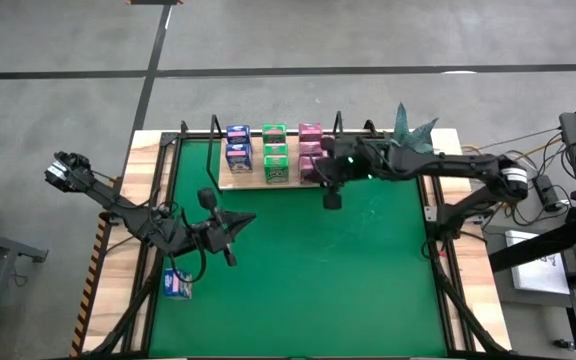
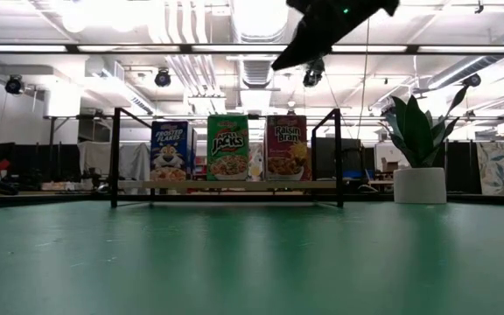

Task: Stack cereal on shelf
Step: Put the blue cereal box aligned with the other blue cereal boxes on the shelf

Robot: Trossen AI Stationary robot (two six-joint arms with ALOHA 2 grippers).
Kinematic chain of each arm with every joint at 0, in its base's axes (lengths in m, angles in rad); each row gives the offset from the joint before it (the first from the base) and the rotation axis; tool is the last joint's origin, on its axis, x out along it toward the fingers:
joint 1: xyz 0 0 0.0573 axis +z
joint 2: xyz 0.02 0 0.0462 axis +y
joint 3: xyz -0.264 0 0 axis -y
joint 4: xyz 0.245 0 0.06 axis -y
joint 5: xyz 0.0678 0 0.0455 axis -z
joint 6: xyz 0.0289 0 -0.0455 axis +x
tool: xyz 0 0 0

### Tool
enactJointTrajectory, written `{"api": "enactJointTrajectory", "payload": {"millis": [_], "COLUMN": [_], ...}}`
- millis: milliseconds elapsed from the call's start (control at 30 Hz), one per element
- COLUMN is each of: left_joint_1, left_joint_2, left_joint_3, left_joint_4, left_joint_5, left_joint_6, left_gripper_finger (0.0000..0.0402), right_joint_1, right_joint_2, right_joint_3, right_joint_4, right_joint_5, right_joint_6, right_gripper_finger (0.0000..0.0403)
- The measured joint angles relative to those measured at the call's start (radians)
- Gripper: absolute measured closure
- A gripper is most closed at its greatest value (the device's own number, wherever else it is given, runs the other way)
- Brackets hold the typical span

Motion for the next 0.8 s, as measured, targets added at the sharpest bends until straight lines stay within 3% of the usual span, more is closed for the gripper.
{"api": "enactJointTrajectory", "payload": {"millis": [200, 333, 500, 667, 800], "left_joint_1": [0.000, -0.007, -0.019, -0.028, -0.077], "left_joint_2": [0.000, 0.016, 0.120, 0.302, 0.437], "left_joint_3": [0.000, 0.076, 0.341, 0.630, 0.743], "left_joint_4": [0.029, -0.128, -0.667, -1.299, -1.605], "left_joint_5": [-0.001, -0.001, 0.047, 0.332, 0.483], "left_joint_6": [-0.246, -0.525, -1.025, -1.591, -1.945], "left_gripper_finger": [0.0402, 0.0402, 0.0402, 0.0402, 0.0402], "right_joint_1": [0.092, 0.129, 0.146, 0.156, 0.168], "right_joint_2": [-0.107, -0.169, -0.229, -0.264, -0.273], "right_joint_3": [-0.209, -0.332, -0.436, -0.484, -0.509], "right_joint_4": [0.222, 0.354, 0.465, 0.476, 0.490], "right_joint_5": [0.000, 0.009, 0.008, 0.005, 0.000], "right_joint_6": [0.031, 0.033, 0.032, 0.026, 0.007], "right_gripper_finger": [0.0394, 0.0394, 0.0394, 0.0394, 0.0394]}}
